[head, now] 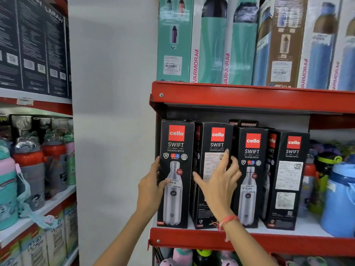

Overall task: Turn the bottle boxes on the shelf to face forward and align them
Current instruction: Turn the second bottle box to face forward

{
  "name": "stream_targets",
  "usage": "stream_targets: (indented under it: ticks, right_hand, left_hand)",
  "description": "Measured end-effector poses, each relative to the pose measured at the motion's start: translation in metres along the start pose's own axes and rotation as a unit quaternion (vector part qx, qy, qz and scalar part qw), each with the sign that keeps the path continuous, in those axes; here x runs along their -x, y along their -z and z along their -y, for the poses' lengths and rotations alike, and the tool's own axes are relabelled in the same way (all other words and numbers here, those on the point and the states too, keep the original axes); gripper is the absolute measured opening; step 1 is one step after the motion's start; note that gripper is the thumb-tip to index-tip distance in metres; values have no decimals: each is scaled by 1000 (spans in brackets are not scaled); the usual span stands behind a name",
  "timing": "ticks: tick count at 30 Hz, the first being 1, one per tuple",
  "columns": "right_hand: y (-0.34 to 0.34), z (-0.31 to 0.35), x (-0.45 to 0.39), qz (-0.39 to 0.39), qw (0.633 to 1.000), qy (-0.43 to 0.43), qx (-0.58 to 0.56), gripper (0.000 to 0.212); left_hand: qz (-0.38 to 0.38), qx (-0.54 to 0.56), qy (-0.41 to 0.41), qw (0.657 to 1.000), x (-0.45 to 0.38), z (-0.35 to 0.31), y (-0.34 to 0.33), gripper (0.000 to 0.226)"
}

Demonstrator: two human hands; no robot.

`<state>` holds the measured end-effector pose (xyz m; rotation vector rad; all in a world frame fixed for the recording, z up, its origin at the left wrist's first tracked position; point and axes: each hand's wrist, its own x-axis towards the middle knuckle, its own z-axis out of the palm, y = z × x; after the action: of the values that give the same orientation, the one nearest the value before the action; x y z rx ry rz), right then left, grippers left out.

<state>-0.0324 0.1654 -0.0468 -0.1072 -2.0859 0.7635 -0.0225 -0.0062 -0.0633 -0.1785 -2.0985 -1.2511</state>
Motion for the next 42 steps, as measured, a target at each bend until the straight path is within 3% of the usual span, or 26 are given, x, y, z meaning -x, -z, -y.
stream_targets:
  ticks: [3, 8, 11, 14, 18, 22, 26, 30, 34, 37, 42]
  right_hand:
    - [-4, -8, 3, 66, 993, -59, -72, 124]
    - [9, -22, 0, 74, 983, -26, -166, 123]
    - [26, -31, 0, 67, 975, 18, -209, 124]
    - [48, -36, -4, 47, 968, 68, -238, 124]
    - [77, -49, -11, 93, 948, 80, -293, 119]
    - [94, -57, -17, 177, 924, 78, -330, 116]
    - [105, -58, -35, 297, 887, 91, -340, 110]
    - [106, -74, -70, 396, 835, 108, -367, 106]
    - [86, -74, -69, 390, 851, 90, -340, 108]
    - [75, -66, -66, 338, 890, 99, -291, 109]
    - [61, -60, -63, 306, 921, 84, -225, 107]
  left_hand:
    - [-18, -41, -5, 999, 2, -6, -4, 70]
    - [-87, -122, -89, 985, 10, -24, -13, 65]
    - [-89, -106, -143, 980, 10, -40, -19, 54]
    - [-8, -73, -160, 984, 9, -59, -32, 54]
    - [110, 24, -75, 991, 10, -74, -41, 77]
    - [255, 157, -25, 954, 12, -71, -31, 71]
    - [212, 166, -40, 962, 12, -75, -26, 62]
    - [143, 106, -50, 983, 16, -94, -48, 69]
    - [101, 43, -51, 993, 18, -90, -58, 82]
    - [70, 10, -33, 997, 16, -91, -70, 84]
    - [75, 10, 7, 997, 12, -86, -84, 80]
